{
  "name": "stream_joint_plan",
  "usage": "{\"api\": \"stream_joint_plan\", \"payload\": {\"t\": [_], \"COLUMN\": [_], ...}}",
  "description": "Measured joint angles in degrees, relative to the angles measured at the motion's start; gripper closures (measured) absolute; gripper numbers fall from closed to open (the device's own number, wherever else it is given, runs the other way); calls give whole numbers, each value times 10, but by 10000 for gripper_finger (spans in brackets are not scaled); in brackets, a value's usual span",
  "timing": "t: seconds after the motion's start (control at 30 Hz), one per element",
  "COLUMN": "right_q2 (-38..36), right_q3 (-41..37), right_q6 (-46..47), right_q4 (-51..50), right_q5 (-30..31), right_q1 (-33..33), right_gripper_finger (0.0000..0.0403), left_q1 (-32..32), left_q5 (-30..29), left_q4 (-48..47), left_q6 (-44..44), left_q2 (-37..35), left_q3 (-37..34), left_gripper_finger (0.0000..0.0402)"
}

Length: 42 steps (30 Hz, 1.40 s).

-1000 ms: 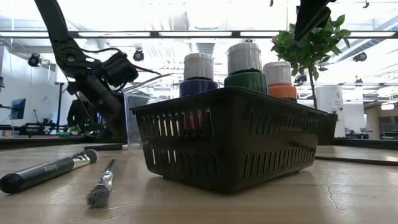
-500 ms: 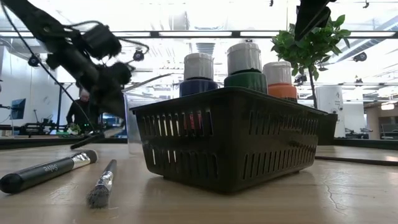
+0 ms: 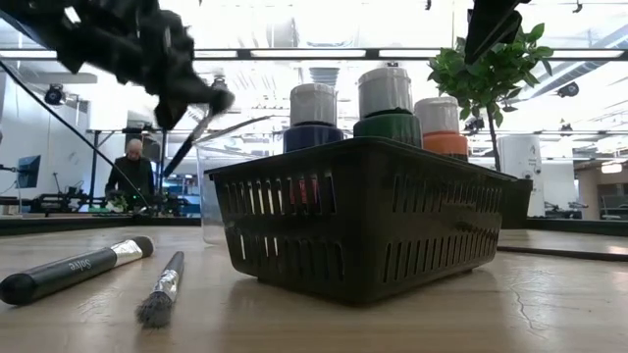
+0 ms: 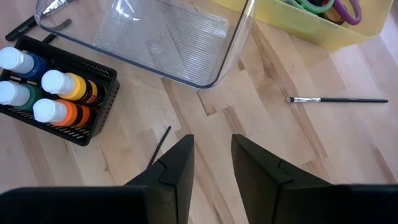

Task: Pick & Place Paint Supplies
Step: Put the highlighter brush into the transparent bin

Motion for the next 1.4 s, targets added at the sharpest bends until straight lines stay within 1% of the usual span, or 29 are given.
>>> {"api": "stream_joint_plan", "payload": {"t": [0.1, 0.2, 0.27, 0.43, 0.5, 0.57, 0.67, 0.87, 0.97, 1.07, 1.2, 1.4], "right_q2": [0, 0, 0, 0, 0, 0, 0, 0, 0, 0, 0, 0], "right_q3": [0, 0, 0, 0, -1, -3, -6, -12, -12, -12, -12, -13], "right_q6": [0, 0, 0, 0, 0, 0, 0, 0, 0, 0, 6, 11], "right_q4": [0, 0, 0, 1, 1, 1, 1, 0, 0, 0, 0, 1], "right_q5": [0, 0, 0, 1, 1, 2, 2, 3, 15, 18, 21, 46], "right_q1": [0, 0, 0, 0, 0, 0, 0, 9, 20, 29, 42, 50], "right_gripper_finger": [296, 296, 296, 296, 296, 296, 296, 296, 296, 296, 296, 296], "left_q1": [-26, -61, -90, -164, -184, -198, -207, -206, -207, -206, -206, -209], "left_q5": [1, -1, -21, -111, -129, -130, -130, -132, -132, -130, -130, -130], "left_q4": [33, 74, 84, 118, 144, 174, 199, 198, 197, 195, 195, 191], "left_q6": [0, -4, -5, -6, -6, -6, -6, -6, -1, 9, 9, 11], "left_q2": [-4, 6, 20, 81, 114, 150, 204, 314, 353, 371, 372, 372], "left_q3": [18, 35, 48, 85, 102, 120, 155, 209, 227, 233, 232, 232], "left_gripper_finger": [401, 401, 401, 401, 401, 401, 401, 401, 401, 401, 399, 395]}}
